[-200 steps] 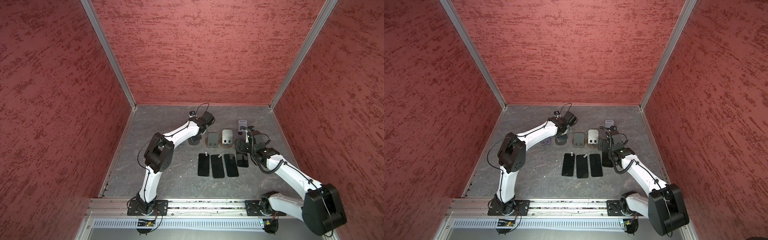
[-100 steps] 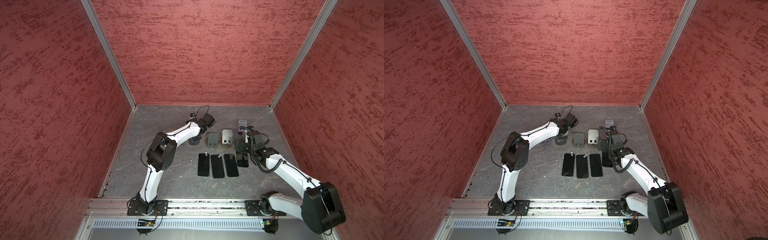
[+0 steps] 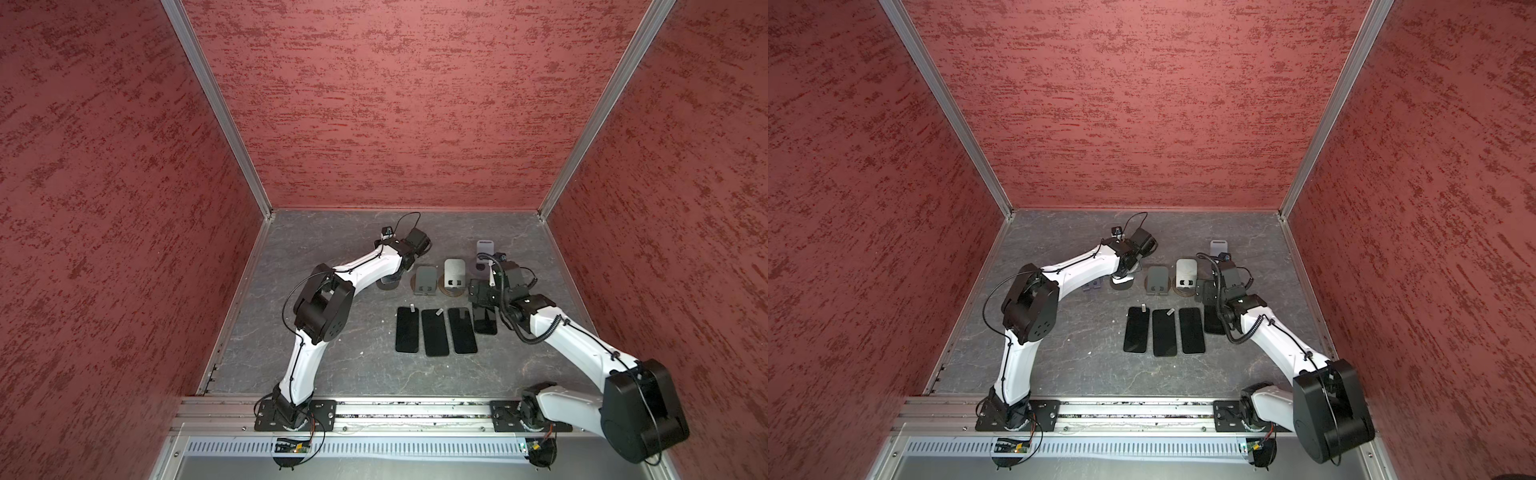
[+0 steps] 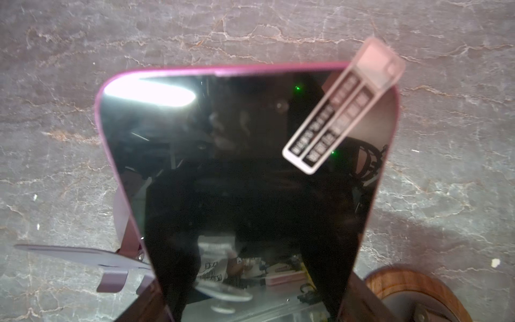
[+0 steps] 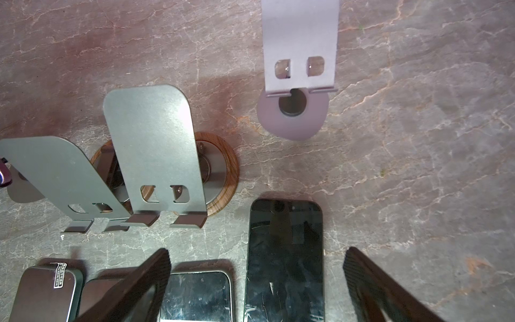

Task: Remove the phone from the phone stand
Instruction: 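Lift the purple-edged phone off its stand and carry it toward the robot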

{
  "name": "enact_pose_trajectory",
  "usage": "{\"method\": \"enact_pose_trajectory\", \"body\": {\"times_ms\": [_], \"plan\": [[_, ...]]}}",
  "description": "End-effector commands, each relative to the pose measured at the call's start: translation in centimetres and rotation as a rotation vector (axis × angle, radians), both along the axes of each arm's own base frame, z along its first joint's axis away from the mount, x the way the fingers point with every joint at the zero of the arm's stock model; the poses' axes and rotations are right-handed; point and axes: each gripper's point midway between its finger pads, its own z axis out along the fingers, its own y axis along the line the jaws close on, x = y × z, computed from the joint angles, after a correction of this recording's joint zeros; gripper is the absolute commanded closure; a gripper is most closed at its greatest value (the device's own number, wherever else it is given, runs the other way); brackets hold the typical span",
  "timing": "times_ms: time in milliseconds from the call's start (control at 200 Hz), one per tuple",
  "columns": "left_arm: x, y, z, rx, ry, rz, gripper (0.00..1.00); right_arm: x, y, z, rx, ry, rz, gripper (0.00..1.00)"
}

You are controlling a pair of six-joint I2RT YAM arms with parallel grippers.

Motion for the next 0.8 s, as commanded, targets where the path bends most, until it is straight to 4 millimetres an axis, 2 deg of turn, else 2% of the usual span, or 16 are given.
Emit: {"method": "enact_pose_trajectory", "body": {"times_ms": [0,301,601,797], "plan": [[-0.1,-0.2,2.3,0.042,-0.068,-0.046,0.33,0.3,0.3,0.2,0.013,-0.007,0.010,0.01],[-0.3,-1.1,6.5,0.084,-0.210,-0.123,0.33,0.2,0.3,0.1,0.011,-0.001,0.009,0.01],[-0.8,-1.3,8.5,0.086,-0.274,-0.163,0.33,0.2,0.4,0.0,0.015,0.002,0.012,0.01],[-2.2,-1.7,9.1,0.074,-0.257,-0.237,0.33,0.2,0.4,-0.2,0.017,0.010,0.015,0.01]]}}
